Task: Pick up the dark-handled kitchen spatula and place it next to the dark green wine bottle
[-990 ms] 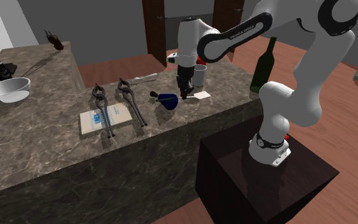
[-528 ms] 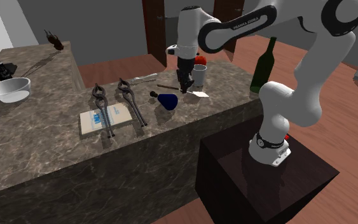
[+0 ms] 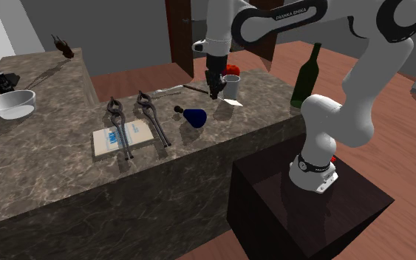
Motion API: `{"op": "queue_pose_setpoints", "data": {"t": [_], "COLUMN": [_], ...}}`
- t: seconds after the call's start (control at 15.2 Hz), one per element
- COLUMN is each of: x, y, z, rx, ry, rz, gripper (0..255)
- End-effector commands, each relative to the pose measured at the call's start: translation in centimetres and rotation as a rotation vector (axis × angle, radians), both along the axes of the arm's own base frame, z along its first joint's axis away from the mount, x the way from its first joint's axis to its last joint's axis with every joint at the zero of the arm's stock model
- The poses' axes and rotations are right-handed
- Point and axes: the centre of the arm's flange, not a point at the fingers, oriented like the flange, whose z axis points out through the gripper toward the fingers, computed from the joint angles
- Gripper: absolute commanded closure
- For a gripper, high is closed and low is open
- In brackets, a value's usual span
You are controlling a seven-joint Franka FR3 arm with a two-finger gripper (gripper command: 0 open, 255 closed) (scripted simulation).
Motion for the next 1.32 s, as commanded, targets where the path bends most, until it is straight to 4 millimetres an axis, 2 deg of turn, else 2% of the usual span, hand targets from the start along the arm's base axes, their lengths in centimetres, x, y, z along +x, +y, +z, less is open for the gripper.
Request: {"op": "queue_pose_setpoints", "data": {"t": [0.0, 1.25], "x": [0.1, 0.1], "y": [0.0, 0.0], "z": [1.0, 11.0], "rx": [0.0, 0.0], "ry": [0.0, 0.0], "rz": [0.0, 0.0], "gripper": [255, 255]}}
